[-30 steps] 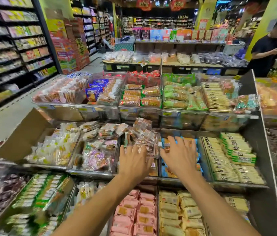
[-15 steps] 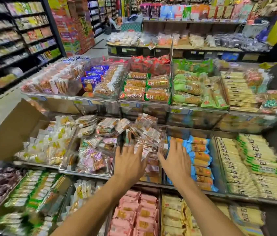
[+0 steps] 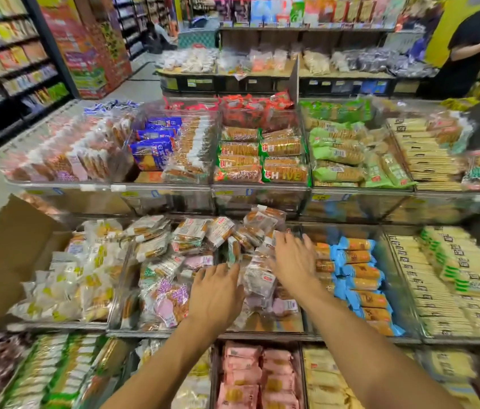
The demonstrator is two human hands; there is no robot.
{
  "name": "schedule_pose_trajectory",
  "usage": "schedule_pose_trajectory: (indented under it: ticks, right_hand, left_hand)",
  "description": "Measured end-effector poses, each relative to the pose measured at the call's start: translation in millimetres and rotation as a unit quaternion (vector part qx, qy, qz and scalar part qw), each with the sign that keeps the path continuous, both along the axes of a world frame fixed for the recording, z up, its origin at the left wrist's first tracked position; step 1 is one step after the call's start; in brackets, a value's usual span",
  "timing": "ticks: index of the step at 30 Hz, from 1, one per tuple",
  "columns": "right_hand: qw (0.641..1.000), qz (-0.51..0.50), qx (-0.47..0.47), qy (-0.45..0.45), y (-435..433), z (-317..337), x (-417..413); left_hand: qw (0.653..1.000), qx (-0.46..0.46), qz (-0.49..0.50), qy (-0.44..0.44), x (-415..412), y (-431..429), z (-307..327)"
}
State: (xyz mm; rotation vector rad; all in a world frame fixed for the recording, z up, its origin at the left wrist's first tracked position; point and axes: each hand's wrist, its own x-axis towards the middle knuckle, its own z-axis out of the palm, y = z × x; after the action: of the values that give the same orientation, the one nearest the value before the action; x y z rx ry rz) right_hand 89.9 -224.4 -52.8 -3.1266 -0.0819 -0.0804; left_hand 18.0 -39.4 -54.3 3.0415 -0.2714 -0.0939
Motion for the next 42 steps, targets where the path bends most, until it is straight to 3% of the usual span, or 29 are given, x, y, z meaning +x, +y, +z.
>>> schedule_pose_trajectory:
  ticks: [7,12,15,19,22,27,31,33,37,42]
  right_hand:
    - [0.999,-0.014,0.019,0.027,-7,9,20]
    - [0.998,-0.003,0.045,-0.034,-13,27,14]
    - [0.991,0.015,0.113,-0.071,-16,36,6]
    - [0.952,-0.019,0.291,-0.094,-25,40,-5]
    - [0.87,-0.075,0.473,-0.114,-30,41,-10]
    - [0.649,-0.198,0.733,-0.046,-37,49,-22]
    - [0.52,-0.205,0.829,0.004,-55,35,-31]
    - [0.507,-0.203,0.838,0.008,-65,25,-35]
    - [0.555,-0.197,0.808,0.003,-78,13,-42]
    - [0.567,-0.227,0.792,0.022,-83,7,-47]
  left_hand:
    - [1.0,-0.016,-0.005,0.025,13,21,-15]
    - [0.999,-0.014,-0.024,0.023,21,13,-7]
    - [0.999,-0.016,-0.03,0.006,28,8,-7]
    - [0.999,-0.043,-0.026,-0.01,35,3,-7]
    - [0.998,-0.061,-0.026,-0.005,37,-2,-9]
    - [0.996,-0.075,-0.035,0.009,39,-9,-21]
    - [0.996,-0.071,-0.053,0.02,37,-17,-29]
    - [0.995,-0.075,-0.061,0.023,36,-22,-33]
    - [0.995,-0.079,-0.063,-0.023,41,-35,-40]
    - [0.992,-0.048,-0.094,-0.064,68,-51,-46]
